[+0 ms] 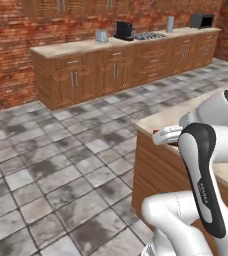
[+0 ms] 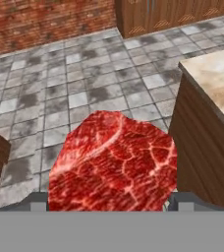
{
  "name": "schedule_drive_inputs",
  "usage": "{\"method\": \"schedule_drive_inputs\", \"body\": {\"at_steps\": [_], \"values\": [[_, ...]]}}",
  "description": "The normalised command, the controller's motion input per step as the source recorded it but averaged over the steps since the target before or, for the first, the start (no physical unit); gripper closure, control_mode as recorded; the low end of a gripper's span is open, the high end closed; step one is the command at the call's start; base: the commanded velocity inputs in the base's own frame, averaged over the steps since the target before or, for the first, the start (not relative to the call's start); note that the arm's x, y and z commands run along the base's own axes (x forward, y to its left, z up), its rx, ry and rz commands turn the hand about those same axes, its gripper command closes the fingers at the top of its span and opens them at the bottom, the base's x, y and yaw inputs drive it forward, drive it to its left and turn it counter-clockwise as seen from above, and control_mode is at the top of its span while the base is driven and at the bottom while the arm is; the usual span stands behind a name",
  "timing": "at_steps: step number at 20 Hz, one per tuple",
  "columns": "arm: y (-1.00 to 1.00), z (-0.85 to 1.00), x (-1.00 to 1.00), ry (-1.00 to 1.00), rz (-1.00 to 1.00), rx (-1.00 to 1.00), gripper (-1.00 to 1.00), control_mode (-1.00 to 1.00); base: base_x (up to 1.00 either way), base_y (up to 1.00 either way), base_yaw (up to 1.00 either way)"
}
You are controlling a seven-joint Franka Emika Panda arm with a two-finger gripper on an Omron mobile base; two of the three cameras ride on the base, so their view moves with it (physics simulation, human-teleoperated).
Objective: Take the steak from the fridge and place it on the digital scale on the counter by the fridge. Wait a few seconds for a reading, then move it to the plate on the dining counter.
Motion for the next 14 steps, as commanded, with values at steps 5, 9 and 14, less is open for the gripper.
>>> {"method": "schedule_drive_inputs", "body": {"at_steps": [5,9,14], "values": [[0.00,0.00,0.00,0.00,0.00,0.00,1.00,1.00,0.95,0.71,-0.39],[0.00,0.00,0.00,0.00,0.00,0.00,1.00,1.00,0.84,0.77,-0.47],[0.00,0.00,0.00,0.00,0.00,0.00,1.00,1.00,0.78,0.80,-0.56]]}}
